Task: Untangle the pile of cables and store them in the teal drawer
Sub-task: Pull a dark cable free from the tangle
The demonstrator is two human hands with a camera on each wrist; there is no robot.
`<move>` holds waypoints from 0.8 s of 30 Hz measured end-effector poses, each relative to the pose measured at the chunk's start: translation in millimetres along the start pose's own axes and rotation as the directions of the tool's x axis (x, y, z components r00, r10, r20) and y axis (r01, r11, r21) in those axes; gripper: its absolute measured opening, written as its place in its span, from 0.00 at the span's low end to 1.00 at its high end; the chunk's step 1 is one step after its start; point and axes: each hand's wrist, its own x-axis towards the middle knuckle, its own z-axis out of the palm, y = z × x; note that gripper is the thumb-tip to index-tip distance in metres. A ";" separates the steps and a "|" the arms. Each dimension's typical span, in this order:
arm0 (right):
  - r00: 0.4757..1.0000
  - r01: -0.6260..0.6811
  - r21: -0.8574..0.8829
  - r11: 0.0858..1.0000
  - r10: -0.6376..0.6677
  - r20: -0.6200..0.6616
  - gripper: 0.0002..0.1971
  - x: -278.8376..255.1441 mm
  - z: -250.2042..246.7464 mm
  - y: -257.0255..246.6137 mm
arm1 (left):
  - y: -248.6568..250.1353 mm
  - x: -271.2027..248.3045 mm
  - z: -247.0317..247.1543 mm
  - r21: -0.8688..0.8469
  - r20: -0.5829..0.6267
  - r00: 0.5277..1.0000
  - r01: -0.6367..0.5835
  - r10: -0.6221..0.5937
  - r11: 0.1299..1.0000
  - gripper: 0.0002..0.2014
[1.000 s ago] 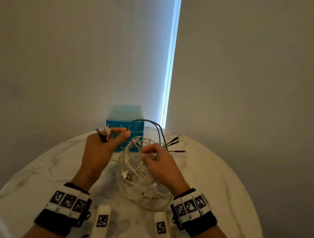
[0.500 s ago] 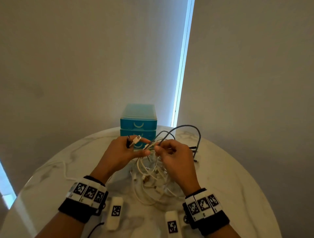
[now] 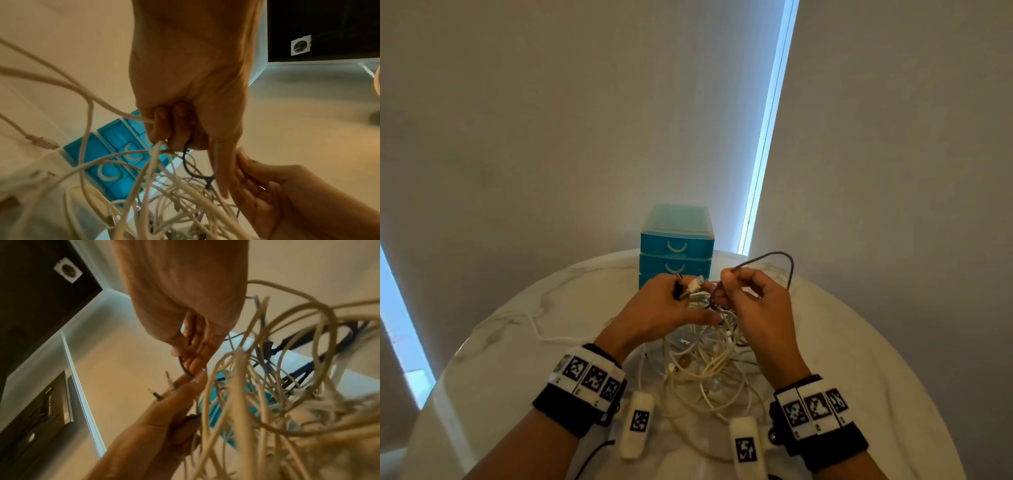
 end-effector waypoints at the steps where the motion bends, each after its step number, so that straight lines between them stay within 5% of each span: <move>1: 1.000 -0.011 0.048 0.999 0.011 -0.001 0.08 -1.0 -0.3 -2.9 | -1.1 0.7 1.2 0.007 0.003 1.000 0.021 -0.021 1.000 0.16; 4: 0.995 -0.092 0.387 0.918 0.104 -0.010 0.11 1.2 -6.5 -12.7 | -5.3 3.1 -1.5 -0.032 -0.030 0.998 0.056 -0.057 0.998 0.17; 7: 0.981 -0.166 0.697 0.697 0.189 0.045 0.12 4.7 -12.5 -19.7 | -3.6 2.7 -4.6 -0.081 -0.082 0.996 0.036 -0.042 0.996 0.18; 10: 0.964 -0.221 0.827 0.517 0.242 0.106 0.10 3.6 -11.7 -18.4 | -5.6 3.1 -1.2 -0.111 -0.108 0.994 0.019 -0.031 0.994 0.19; 12: 0.956 -0.243 0.844 0.479 0.264 0.126 0.10 4.5 -14.3 -18.8 | -5.0 2.5 -1.3 -0.127 -0.121 0.993 -0.006 -0.010 0.992 0.18; 20: 0.972 -0.234 0.694 0.681 0.167 0.165 0.13 7.6 -8.5 -10.1 | 1.8 0.1 1.8 -0.142 -0.201 0.979 -0.067 0.038 0.988 0.06; 24: 0.979 -0.116 0.064 0.991 0.103 0.177 0.13 4.8 -5.9 5.9 | -4.5 0.3 -3.4 -0.360 -0.303 0.949 -0.026 -0.091 0.932 0.06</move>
